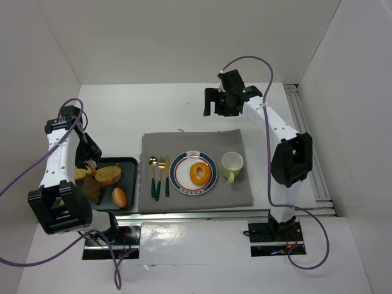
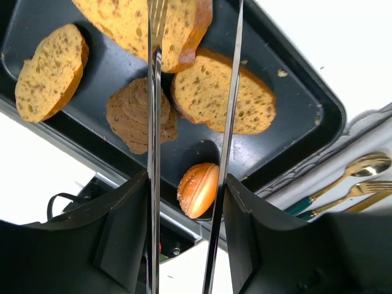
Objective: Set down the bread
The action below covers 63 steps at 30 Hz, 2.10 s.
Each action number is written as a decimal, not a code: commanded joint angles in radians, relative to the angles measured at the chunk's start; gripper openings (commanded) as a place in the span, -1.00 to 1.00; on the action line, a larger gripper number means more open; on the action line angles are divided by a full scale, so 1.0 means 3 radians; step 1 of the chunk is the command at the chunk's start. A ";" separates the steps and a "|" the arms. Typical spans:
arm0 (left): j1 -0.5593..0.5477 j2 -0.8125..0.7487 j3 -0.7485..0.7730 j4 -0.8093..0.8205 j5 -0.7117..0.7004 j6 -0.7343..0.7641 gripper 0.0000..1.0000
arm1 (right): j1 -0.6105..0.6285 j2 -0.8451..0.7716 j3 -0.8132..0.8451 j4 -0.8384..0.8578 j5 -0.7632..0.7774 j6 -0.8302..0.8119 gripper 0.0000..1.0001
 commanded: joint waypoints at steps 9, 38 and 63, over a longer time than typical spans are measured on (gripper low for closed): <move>-0.0007 -0.0149 -0.0167 -0.0059 -0.0219 -0.0197 0.19 | 0.0060 0.0109 0.0182 -0.0086 0.0001 -0.0058 0.98; -0.0007 -0.0287 0.0538 -0.0443 -0.0347 -0.0197 -1.00 | 0.0121 0.0201 0.0243 -0.0055 -0.0030 -0.0058 0.98; -0.0037 -0.0440 0.0830 -0.0678 -0.0603 -0.0263 -1.00 | 0.0183 0.0293 0.0376 -0.0117 -0.0061 -0.0058 0.98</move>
